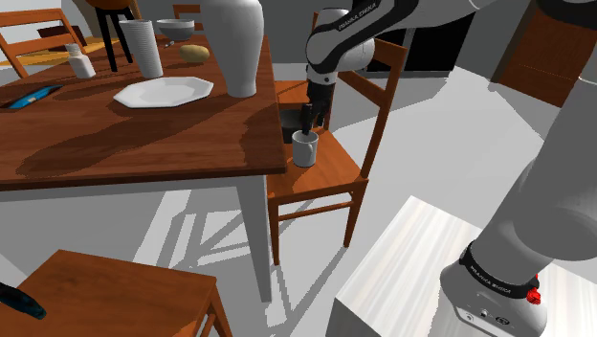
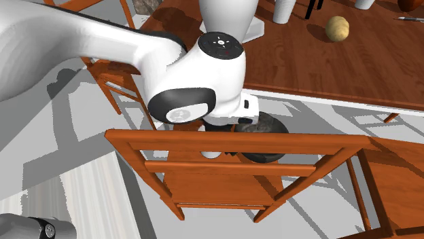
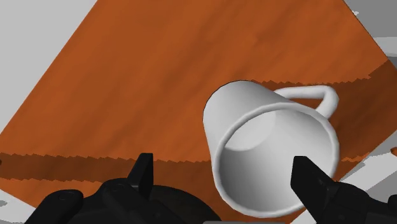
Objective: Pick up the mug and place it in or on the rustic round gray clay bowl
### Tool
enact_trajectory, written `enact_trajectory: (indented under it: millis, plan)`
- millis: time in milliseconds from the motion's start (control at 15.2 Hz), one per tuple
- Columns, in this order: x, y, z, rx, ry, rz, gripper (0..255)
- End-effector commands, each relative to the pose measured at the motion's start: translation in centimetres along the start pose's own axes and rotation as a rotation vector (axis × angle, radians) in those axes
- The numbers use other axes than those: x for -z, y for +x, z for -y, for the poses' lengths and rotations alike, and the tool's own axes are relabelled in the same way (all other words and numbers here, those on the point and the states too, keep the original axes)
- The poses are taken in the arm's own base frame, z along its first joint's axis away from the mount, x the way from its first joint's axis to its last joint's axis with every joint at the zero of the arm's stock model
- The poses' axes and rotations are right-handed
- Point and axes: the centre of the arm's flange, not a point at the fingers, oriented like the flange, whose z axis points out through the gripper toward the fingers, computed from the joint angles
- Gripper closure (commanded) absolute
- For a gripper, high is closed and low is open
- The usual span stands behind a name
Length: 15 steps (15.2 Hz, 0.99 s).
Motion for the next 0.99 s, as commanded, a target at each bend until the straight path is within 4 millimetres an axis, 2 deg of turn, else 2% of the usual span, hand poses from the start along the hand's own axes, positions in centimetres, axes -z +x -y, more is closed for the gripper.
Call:
enact_trajectory:
  millis: [0, 330, 858, 924]
  plan:
    - [-1.0, 0.2, -0.2, 0.000, -0.001, -0.001, 0]
    - [-4.0, 0.2, -0.2, 0.000, -0.001, -0.001, 0]
    - [-4.0, 0.2, -0.2, 0.000, -0.001, -0.001, 0]
    - [-4.0, 0.2, -0.2, 0.000, -0.001, -0.001, 255]
